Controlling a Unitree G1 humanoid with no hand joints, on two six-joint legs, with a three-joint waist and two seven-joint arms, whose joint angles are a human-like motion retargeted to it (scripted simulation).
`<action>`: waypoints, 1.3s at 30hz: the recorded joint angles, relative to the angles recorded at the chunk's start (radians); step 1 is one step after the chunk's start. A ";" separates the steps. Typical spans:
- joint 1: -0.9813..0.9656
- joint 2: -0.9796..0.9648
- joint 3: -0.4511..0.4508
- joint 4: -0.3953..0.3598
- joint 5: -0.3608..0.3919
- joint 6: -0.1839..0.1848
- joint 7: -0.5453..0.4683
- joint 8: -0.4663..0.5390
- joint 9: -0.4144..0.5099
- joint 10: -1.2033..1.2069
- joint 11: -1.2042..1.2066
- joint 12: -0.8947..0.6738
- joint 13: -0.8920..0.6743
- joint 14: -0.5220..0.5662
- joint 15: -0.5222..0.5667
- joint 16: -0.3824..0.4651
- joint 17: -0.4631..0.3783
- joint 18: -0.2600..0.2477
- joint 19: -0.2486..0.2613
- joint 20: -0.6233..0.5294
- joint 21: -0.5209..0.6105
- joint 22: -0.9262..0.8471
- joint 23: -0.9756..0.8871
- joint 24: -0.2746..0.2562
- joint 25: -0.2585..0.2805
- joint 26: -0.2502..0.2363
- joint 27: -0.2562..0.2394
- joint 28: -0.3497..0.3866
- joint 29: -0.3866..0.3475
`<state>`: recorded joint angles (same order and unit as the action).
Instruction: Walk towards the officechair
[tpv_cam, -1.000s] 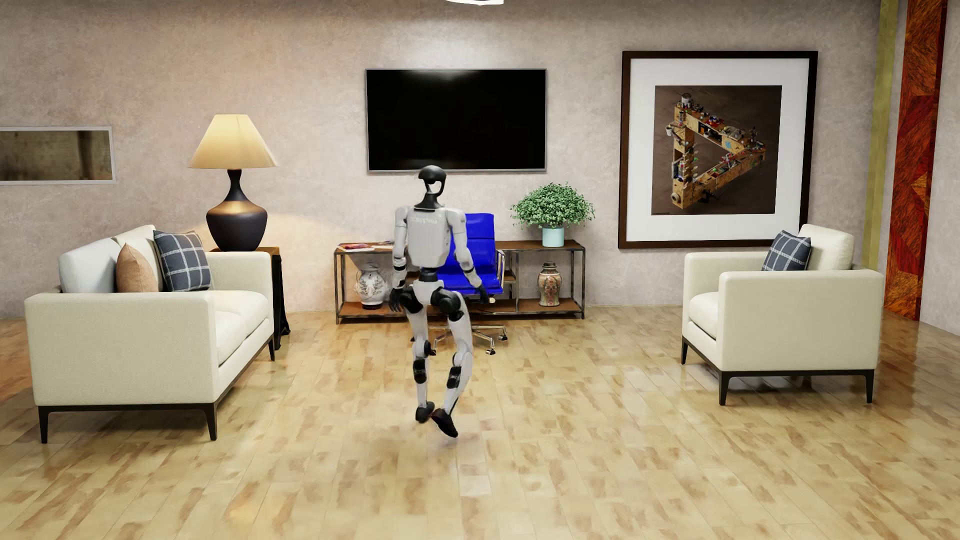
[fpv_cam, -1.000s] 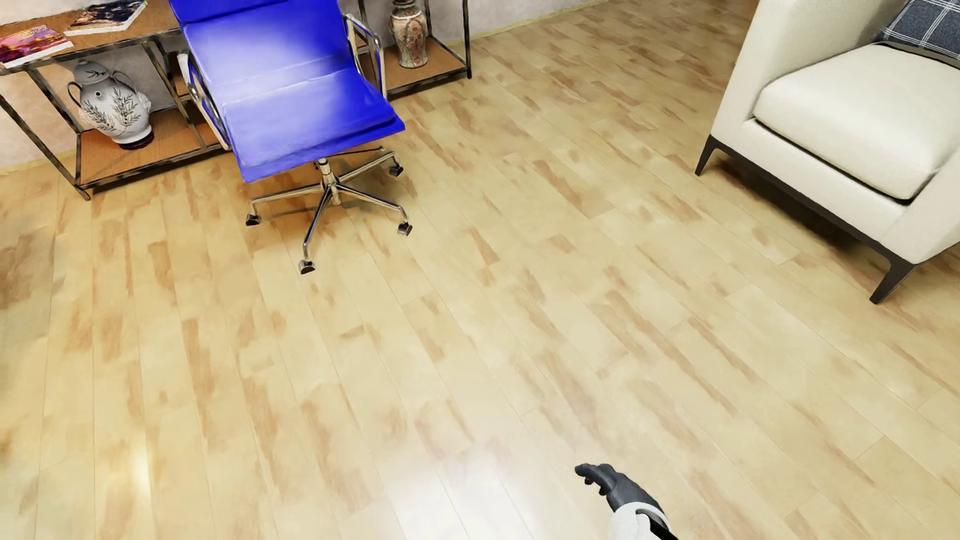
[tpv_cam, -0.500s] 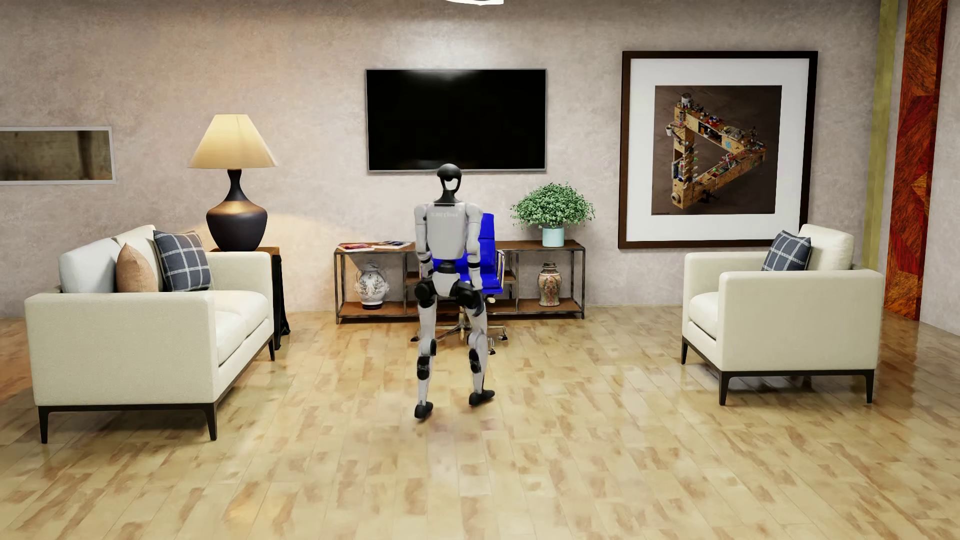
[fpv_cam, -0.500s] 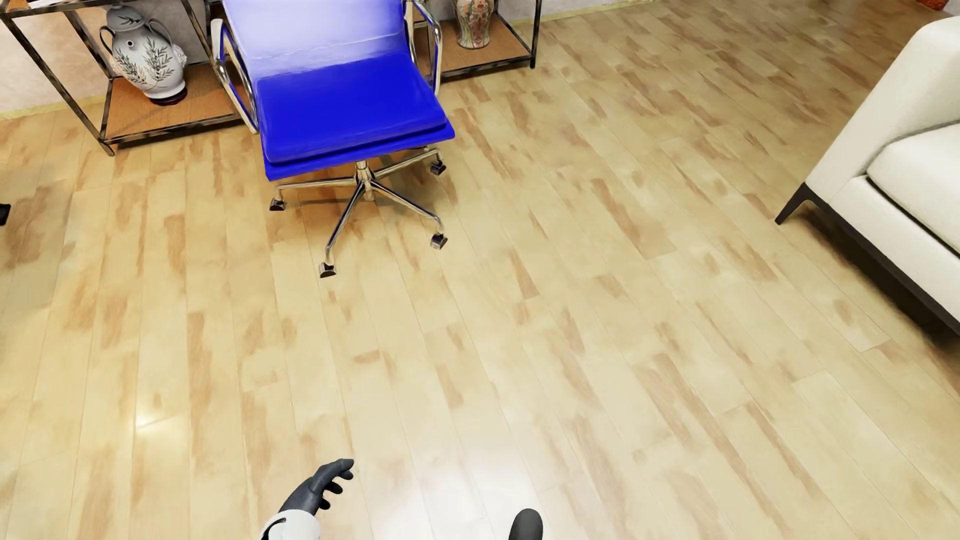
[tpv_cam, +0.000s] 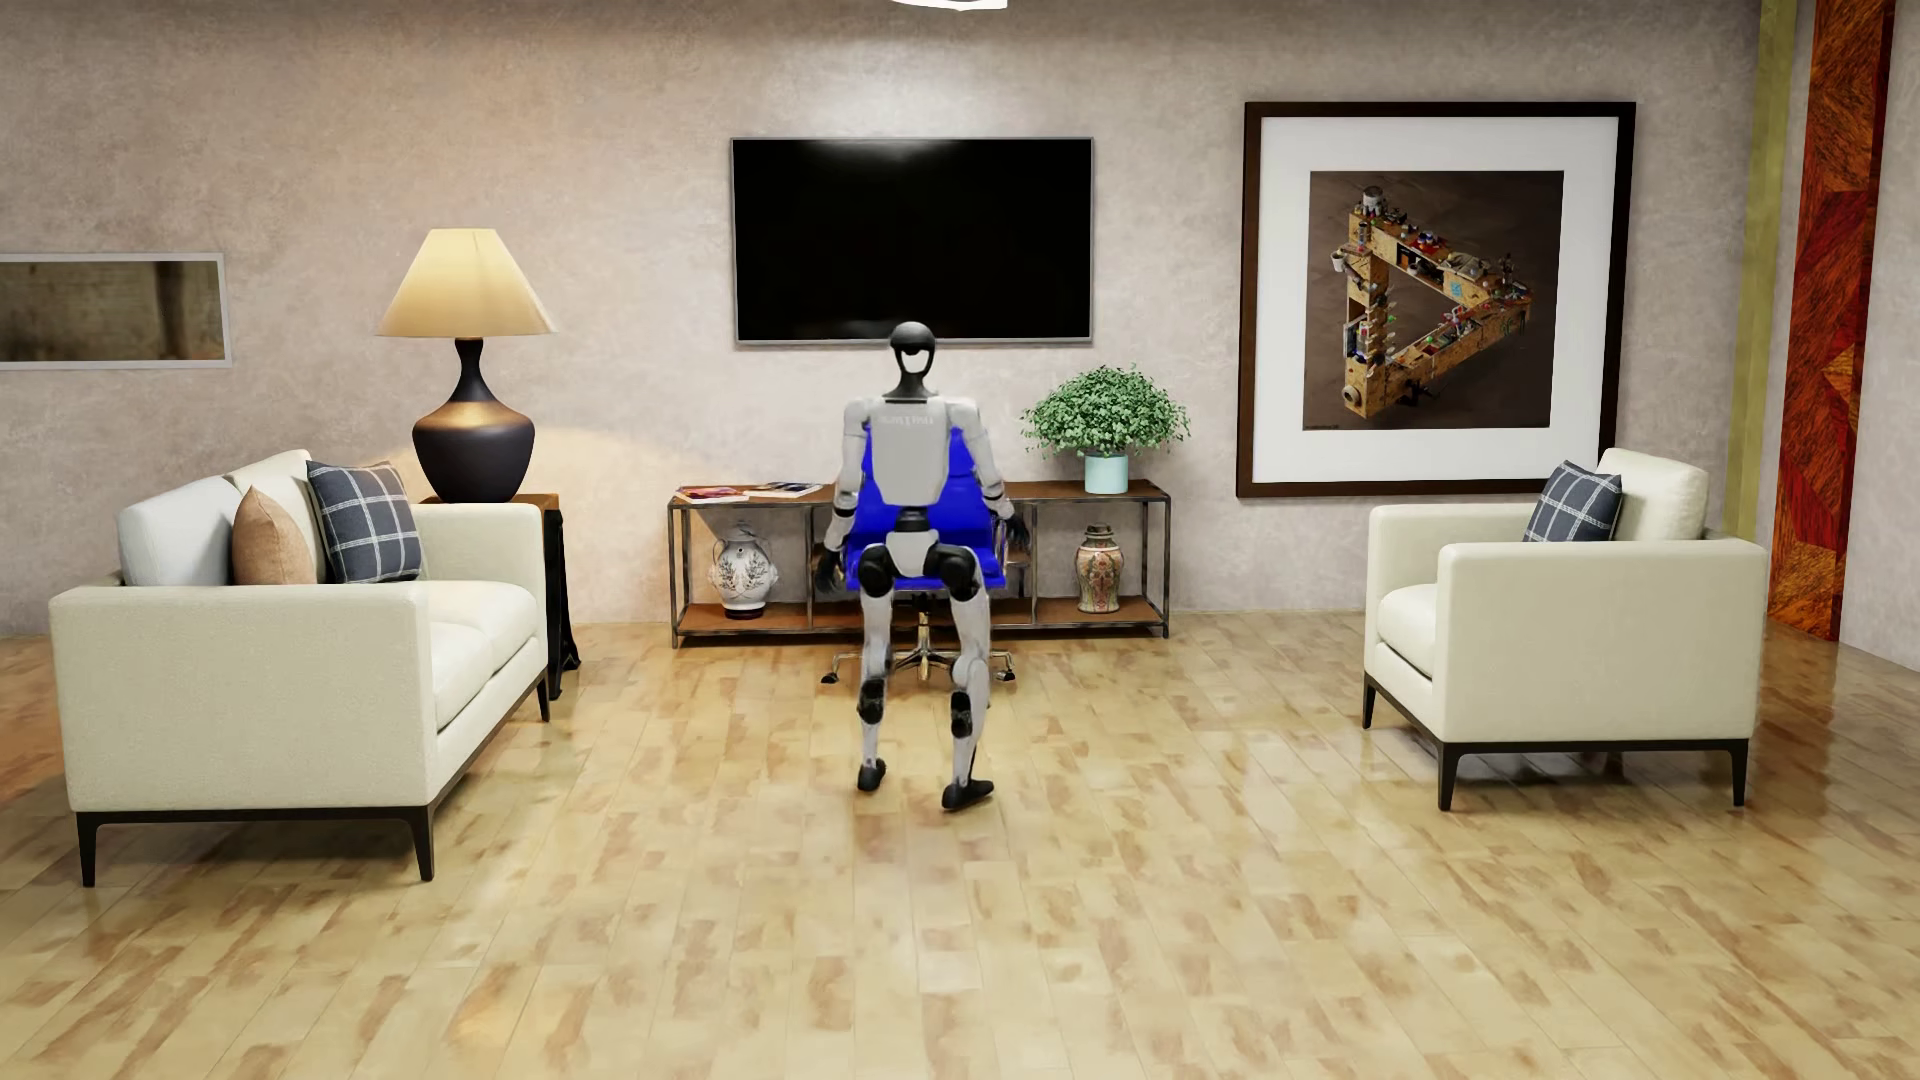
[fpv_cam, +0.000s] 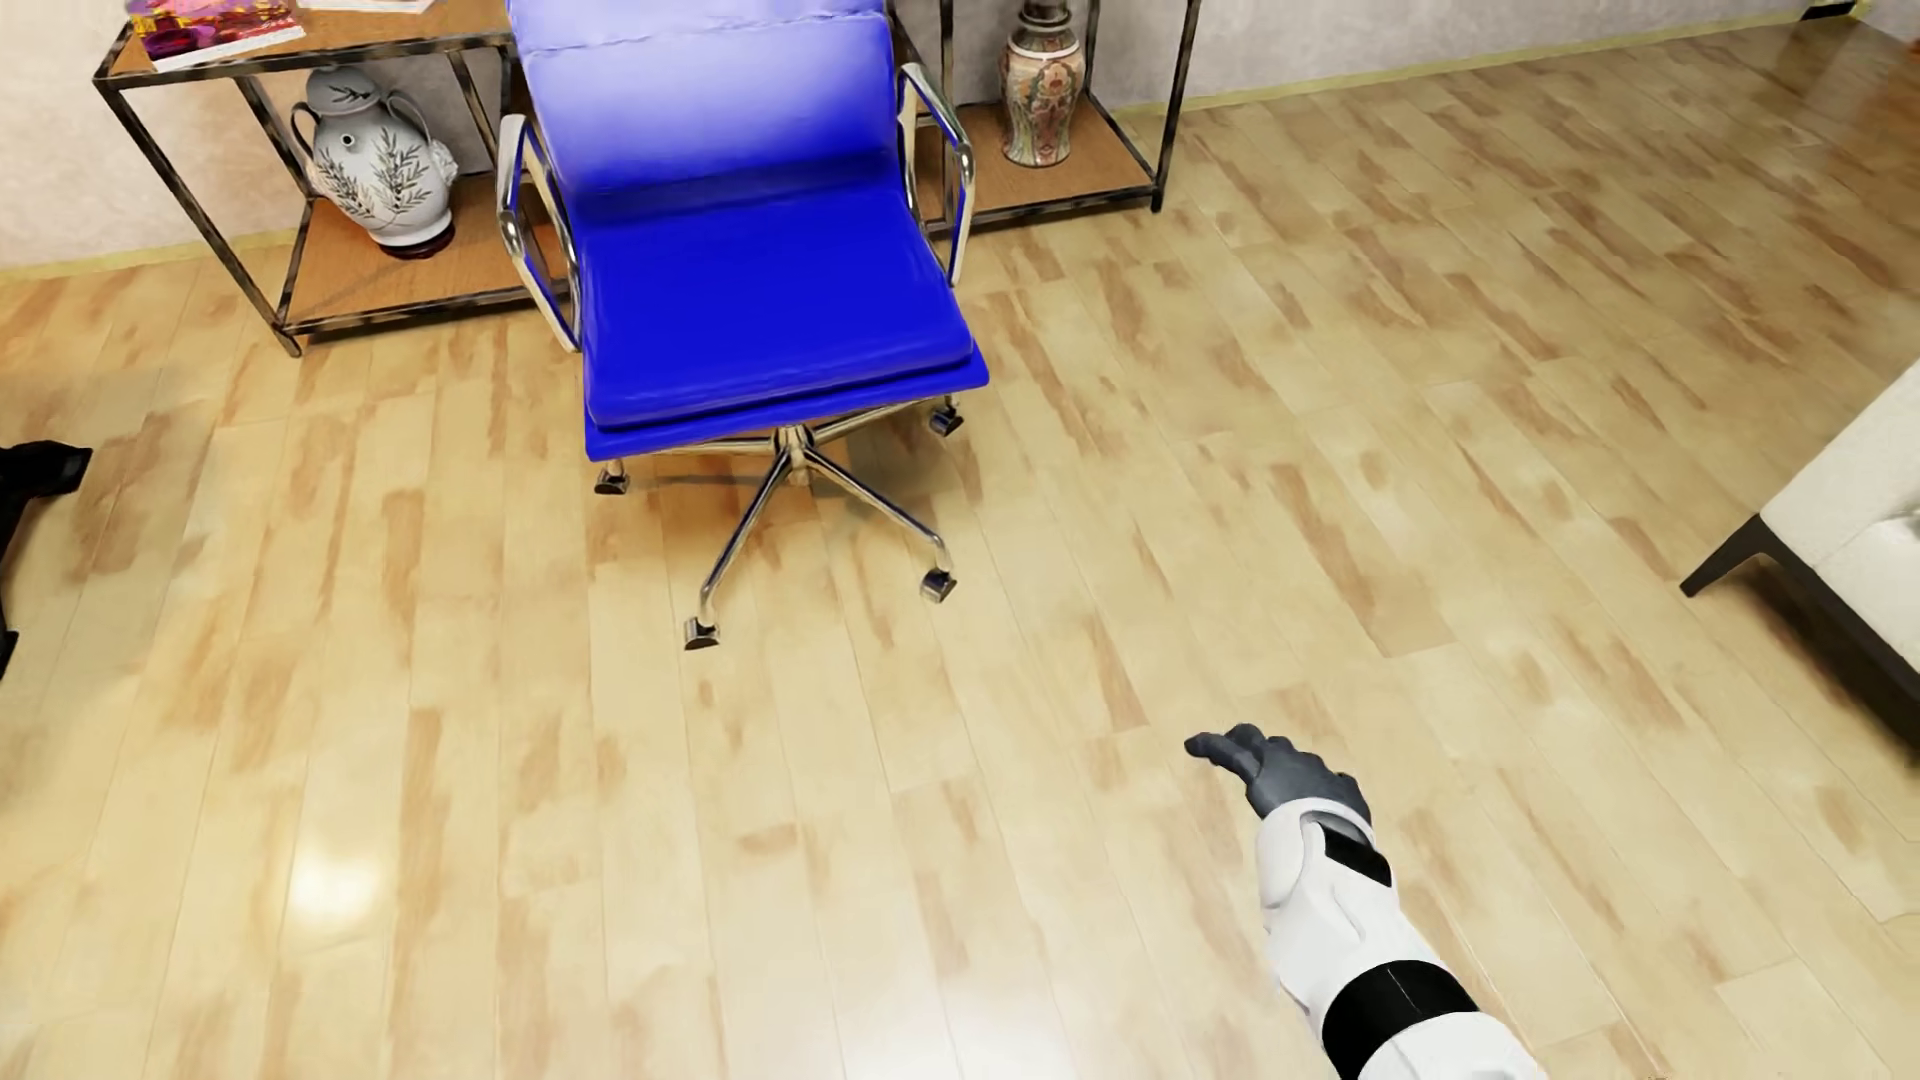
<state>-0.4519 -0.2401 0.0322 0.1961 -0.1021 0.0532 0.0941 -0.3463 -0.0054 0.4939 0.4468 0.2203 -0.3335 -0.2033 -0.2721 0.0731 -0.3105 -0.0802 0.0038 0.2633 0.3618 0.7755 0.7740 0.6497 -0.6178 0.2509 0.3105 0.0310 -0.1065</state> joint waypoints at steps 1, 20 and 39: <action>0.028 -0.001 0.000 -0.007 -0.014 0.001 0.029 0.020 0.000 -0.019 0.020 0.005 -0.017 -0.004 -0.006 -0.015 -0.002 0.020 0.011 -0.006 0.014 0.019 -0.005 0.007 -0.002 0.010 0.006 0.002 0.003; 0.230 -0.002 -0.023 -0.086 -0.126 -0.103 0.197 0.114 -0.011 -0.187 -0.075 -0.063 0.566 -0.054 0.046 -0.033 0.126 0.022 0.080 0.003 0.020 -0.085 0.177 0.000 0.047 -0.069 0.086 0.069 0.174; 0.275 0.032 -0.017 0.021 -0.025 -0.056 0.234 0.147 -0.013 -0.146 -0.069 -0.055 0.281 -0.077 0.023 -0.037 0.166 -0.021 0.039 -0.094 0.090 -0.044 0.018 0.079 0.026 -0.045 0.017 -0.019 0.052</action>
<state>-0.1766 -0.2079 0.0156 0.2170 -0.1269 -0.0029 0.3280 -0.1993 -0.0182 0.3483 0.3780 0.1656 -0.0528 -0.2804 -0.2494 0.0361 -0.1441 -0.1014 0.0426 0.1696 0.4520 0.7317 0.7922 0.7291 -0.5920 0.2061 0.3279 0.0117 -0.0541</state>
